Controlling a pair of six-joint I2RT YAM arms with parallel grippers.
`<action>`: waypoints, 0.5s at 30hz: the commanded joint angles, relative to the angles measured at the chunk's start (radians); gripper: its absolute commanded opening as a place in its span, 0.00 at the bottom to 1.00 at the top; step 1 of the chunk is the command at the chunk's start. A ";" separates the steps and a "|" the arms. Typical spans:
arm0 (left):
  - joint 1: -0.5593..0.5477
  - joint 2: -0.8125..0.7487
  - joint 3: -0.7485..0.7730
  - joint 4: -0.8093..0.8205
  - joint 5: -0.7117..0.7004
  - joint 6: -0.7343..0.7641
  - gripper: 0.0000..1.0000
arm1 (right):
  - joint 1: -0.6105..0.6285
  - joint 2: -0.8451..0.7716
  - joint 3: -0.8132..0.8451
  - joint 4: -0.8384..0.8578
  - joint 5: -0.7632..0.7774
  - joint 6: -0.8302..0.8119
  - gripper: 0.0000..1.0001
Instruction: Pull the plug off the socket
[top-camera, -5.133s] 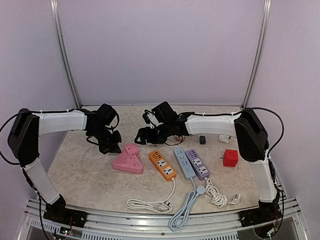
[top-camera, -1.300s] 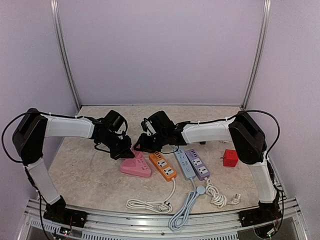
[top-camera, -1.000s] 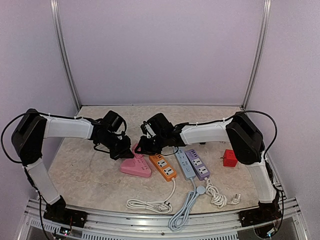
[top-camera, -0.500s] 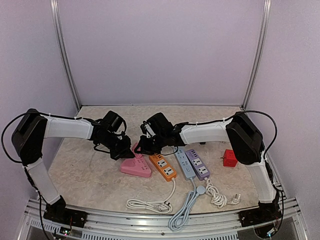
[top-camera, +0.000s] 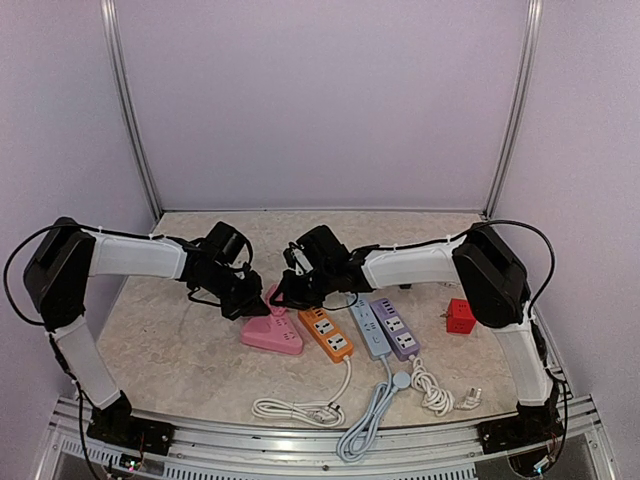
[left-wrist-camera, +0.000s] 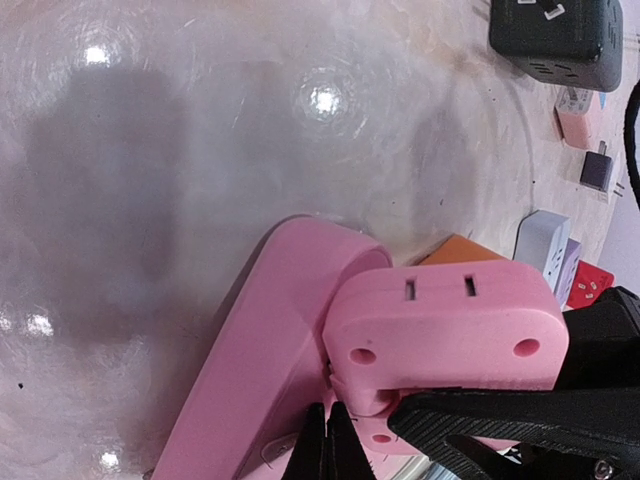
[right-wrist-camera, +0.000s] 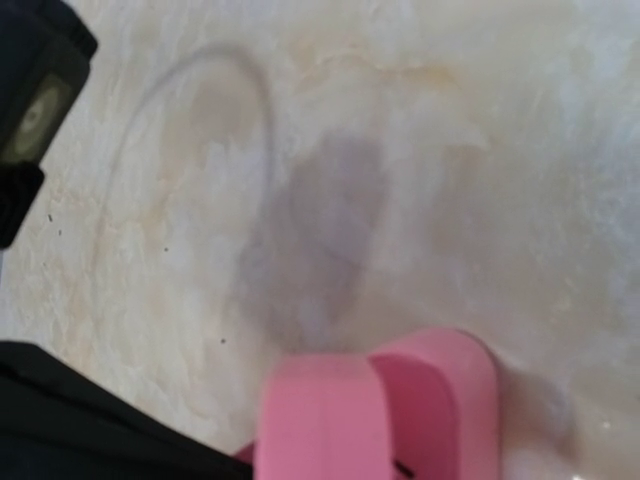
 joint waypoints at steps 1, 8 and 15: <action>0.002 0.091 -0.062 -0.116 -0.085 -0.002 0.00 | -0.013 -0.117 -0.007 0.102 -0.025 0.010 0.00; -0.001 0.099 -0.051 -0.123 -0.087 -0.003 0.00 | -0.022 -0.151 -0.024 0.132 -0.023 0.009 0.00; -0.007 0.105 -0.032 -0.138 -0.090 0.000 0.00 | -0.027 -0.187 -0.044 0.132 -0.013 0.007 0.00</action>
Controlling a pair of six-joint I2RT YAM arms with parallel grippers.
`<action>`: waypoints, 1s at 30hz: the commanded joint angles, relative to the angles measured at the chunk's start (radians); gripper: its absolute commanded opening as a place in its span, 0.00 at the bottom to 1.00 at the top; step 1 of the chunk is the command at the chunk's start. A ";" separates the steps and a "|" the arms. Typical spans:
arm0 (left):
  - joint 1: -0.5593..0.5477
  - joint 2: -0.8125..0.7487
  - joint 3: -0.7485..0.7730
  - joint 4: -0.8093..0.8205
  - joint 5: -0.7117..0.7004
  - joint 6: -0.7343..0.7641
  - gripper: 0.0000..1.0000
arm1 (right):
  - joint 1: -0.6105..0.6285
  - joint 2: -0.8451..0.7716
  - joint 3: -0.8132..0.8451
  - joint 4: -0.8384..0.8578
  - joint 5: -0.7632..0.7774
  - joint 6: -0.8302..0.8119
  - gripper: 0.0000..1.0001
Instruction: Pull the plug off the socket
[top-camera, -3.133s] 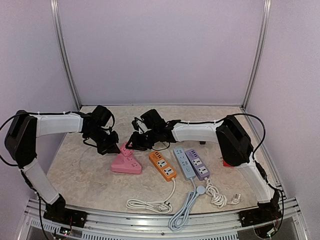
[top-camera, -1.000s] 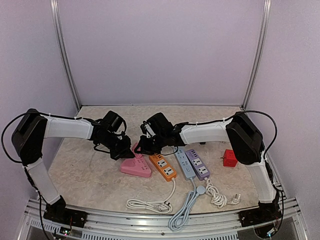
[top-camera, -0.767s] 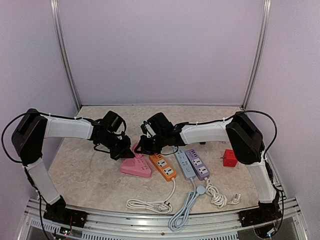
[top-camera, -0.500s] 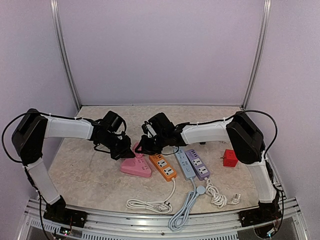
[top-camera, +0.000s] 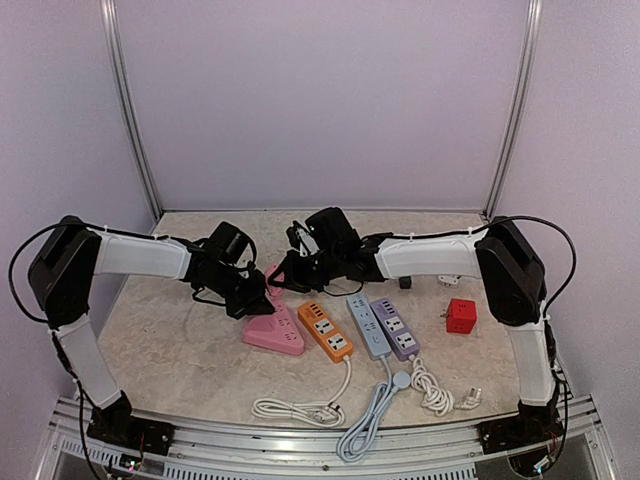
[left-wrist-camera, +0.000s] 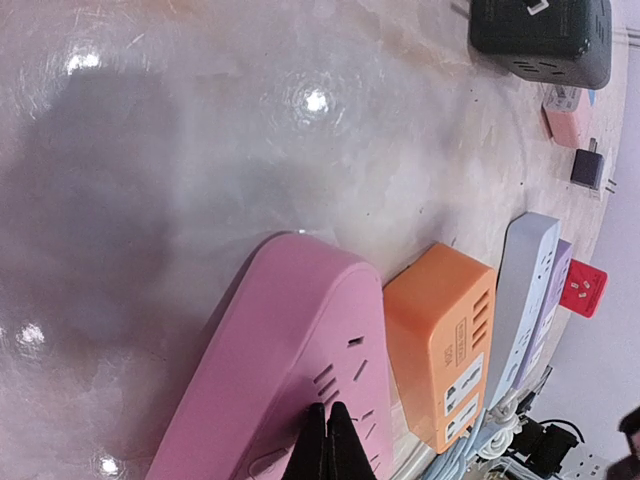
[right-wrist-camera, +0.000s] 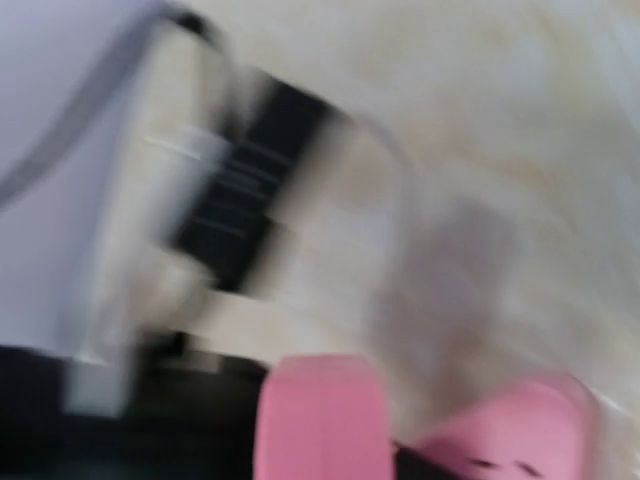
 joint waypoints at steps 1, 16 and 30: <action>-0.003 0.080 -0.039 -0.181 -0.104 0.004 0.00 | -0.013 -0.102 -0.008 0.079 0.001 0.002 0.00; -0.008 0.043 0.189 -0.284 -0.109 0.091 0.00 | -0.149 -0.320 -0.264 0.039 0.117 -0.048 0.00; 0.005 -0.089 0.261 -0.347 -0.119 0.134 0.00 | -0.429 -0.493 -0.537 -0.032 0.202 -0.117 0.00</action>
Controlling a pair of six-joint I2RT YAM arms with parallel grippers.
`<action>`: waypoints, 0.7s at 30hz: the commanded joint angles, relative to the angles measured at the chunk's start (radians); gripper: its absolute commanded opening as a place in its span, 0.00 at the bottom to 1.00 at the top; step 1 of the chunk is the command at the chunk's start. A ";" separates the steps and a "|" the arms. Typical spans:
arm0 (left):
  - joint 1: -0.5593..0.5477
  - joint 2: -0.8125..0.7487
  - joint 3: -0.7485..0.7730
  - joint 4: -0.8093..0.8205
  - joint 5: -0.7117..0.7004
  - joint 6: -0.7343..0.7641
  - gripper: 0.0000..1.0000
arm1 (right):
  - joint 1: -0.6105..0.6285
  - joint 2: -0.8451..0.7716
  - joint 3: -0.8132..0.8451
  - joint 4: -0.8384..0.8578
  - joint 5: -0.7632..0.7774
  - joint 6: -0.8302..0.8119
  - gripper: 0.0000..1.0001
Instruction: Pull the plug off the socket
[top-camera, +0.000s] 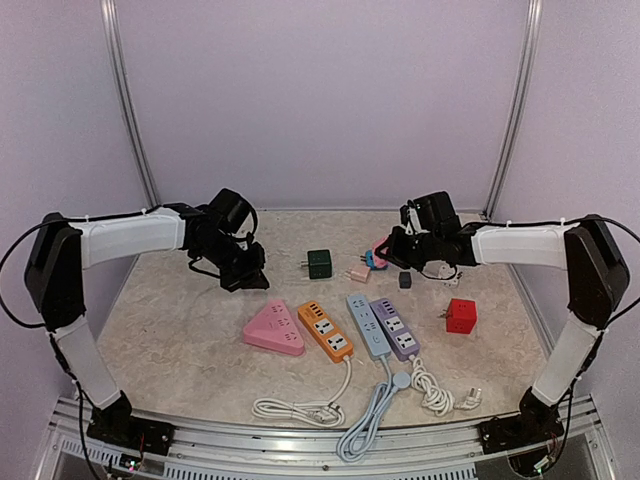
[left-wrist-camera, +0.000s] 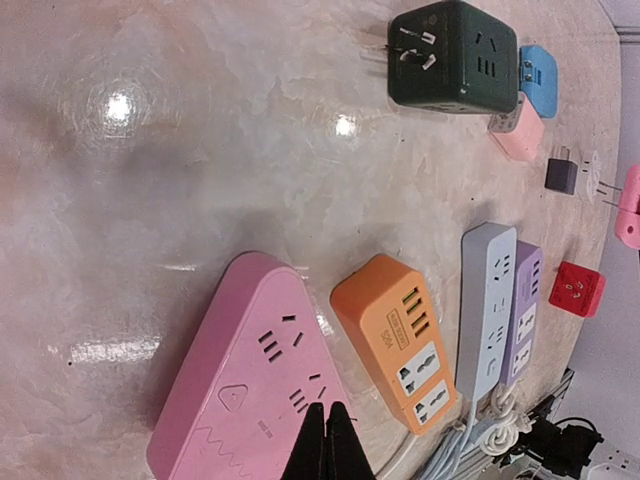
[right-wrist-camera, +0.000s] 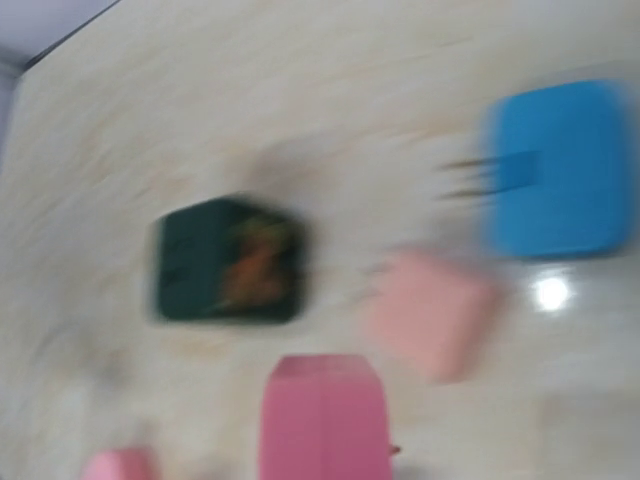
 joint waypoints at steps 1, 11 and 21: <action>0.012 -0.081 -0.007 -0.047 -0.021 0.027 0.00 | -0.092 -0.048 -0.038 -0.060 0.055 -0.054 0.00; 0.027 -0.185 -0.088 -0.044 -0.035 0.015 0.00 | -0.246 0.059 0.055 -0.138 0.134 -0.156 0.00; 0.028 -0.221 -0.106 -0.054 -0.046 0.011 0.00 | -0.260 0.265 0.312 -0.317 0.342 -0.238 0.00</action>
